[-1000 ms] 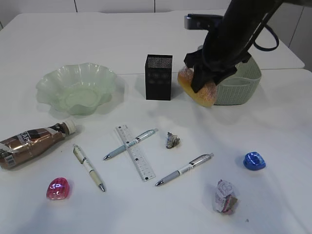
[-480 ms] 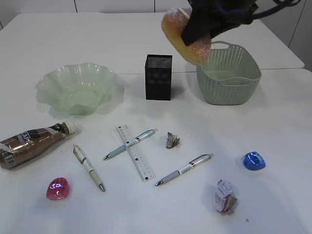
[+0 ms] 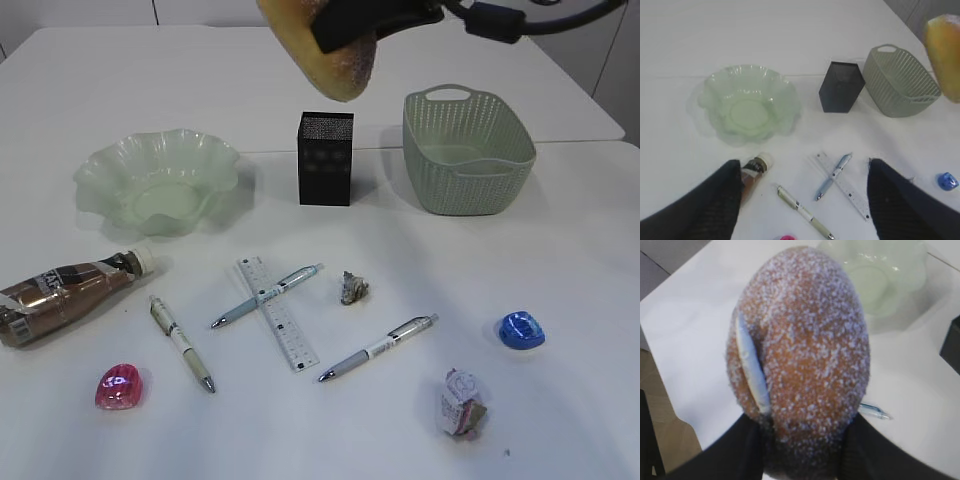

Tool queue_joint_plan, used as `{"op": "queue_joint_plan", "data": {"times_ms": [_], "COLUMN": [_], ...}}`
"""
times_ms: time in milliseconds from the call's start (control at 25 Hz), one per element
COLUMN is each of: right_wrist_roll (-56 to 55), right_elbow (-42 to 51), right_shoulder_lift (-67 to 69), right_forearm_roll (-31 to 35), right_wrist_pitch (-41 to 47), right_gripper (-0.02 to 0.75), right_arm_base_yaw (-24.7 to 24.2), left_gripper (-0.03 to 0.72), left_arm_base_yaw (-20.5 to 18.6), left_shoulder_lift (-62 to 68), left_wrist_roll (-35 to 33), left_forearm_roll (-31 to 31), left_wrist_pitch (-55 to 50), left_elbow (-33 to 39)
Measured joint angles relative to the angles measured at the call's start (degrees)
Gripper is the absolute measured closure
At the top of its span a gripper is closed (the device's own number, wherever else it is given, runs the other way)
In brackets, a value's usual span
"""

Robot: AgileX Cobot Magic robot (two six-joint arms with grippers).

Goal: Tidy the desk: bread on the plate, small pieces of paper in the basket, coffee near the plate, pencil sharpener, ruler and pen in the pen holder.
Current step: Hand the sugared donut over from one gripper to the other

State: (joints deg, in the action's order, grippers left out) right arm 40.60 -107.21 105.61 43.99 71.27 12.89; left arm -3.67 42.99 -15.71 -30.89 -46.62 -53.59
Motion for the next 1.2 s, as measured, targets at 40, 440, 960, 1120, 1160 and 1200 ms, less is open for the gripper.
{"op": "queue_joint_plan", "data": {"times_ms": [40, 440, 960, 1120, 1160, 1200], "right_wrist_roll": [0.0, 9.0, 9.1, 9.1, 9.1, 9.1], "right_elbow": [0.0, 7.3, 7.5, 7.5, 7.5, 7.5], "right_shoulder_lift": [0.0, 0.0, 0.0, 0.0, 0.0, 0.0], "right_forearm_roll": [0.0, 13.7, 17.1, 17.1, 17.1, 17.1], "right_wrist_pitch": [0.0, -0.4, -0.9, -0.9, -0.9, -0.9], "right_gripper": [0.436, 0.439, 0.439, 0.439, 0.439, 0.439], "right_arm_base_yaw": [0.0, -1.6, -1.7, -1.7, -1.7, -1.7], "left_gripper": [0.132, 0.133, 0.104, 0.085, 0.084, 0.083], "left_arm_base_yaw": [0.0, 0.0, 0.0, 0.0, 0.0, 0.0], "left_shoulder_lift": [1.1, 12.0, 30.3, 34.4, 35.3, 35.9], "left_wrist_roll": [-1.0, -15.3, -38.2, -41.5, -41.9, -42.1], "left_forearm_roll": [-0.9, -17.8, -56.0, -66.7, -68.0, -68.4], "left_wrist_pitch": [0.1, 1.2, -7.5, -12.9, -13.8, -14.0], "left_elbow": [-1.2, -4.4, -4.4, -4.4, -4.4, -4.5]}}
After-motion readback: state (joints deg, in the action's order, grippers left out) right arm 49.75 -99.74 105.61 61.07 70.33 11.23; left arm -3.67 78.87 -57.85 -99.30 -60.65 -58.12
